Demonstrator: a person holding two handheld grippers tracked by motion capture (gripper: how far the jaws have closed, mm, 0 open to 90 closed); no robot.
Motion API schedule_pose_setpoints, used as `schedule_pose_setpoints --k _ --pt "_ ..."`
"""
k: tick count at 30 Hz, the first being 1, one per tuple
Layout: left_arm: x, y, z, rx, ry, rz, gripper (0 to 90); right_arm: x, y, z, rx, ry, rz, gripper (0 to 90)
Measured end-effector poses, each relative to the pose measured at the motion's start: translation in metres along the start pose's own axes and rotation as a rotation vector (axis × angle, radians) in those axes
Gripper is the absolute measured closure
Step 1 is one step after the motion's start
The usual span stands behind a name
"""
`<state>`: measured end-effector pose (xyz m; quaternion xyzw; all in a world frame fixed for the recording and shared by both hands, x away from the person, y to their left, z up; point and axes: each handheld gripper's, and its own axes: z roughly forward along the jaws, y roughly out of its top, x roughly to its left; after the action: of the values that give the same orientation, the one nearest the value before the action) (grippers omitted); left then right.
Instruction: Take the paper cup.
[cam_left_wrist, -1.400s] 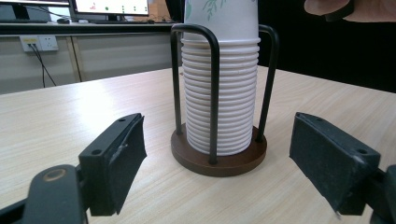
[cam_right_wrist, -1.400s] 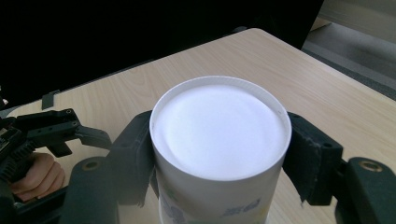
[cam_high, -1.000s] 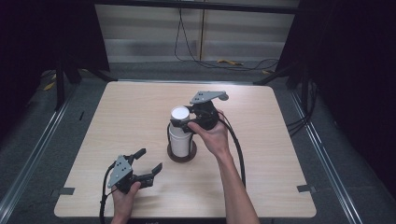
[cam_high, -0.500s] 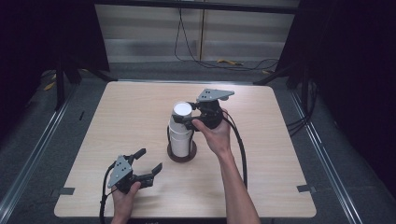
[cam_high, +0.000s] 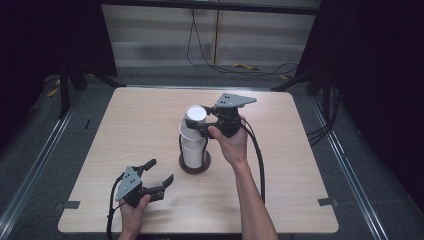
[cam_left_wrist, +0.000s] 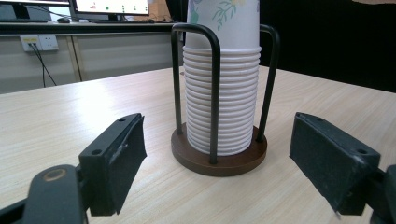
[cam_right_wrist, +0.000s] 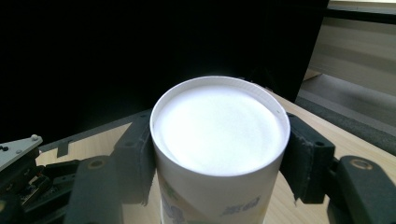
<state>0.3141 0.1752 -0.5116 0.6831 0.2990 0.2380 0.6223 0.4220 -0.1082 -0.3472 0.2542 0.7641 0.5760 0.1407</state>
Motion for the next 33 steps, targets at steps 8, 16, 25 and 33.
schedule_pose_setpoints --k 8,16,25,33 --pt "0.000 0.000 0.000 0.002 0.000 0.000 18.1 0.001 0.003 -0.007 -0.047 0.000 -0.001 35.9" --pt "0.000 0.000 0.000 0.003 0.004 -0.004 18.1 0.000 0.003 -0.013 -0.072 0.009 0.009 36.0" --pt "0.000 0.000 0.000 0.002 0.005 -0.004 18.1 -0.002 0.001 -0.027 -0.133 0.005 0.028 36.2" --pt "0.001 0.000 0.000 0.005 0.008 -0.003 18.0 -0.004 -0.004 -0.040 -0.152 -0.012 0.046 36.3"
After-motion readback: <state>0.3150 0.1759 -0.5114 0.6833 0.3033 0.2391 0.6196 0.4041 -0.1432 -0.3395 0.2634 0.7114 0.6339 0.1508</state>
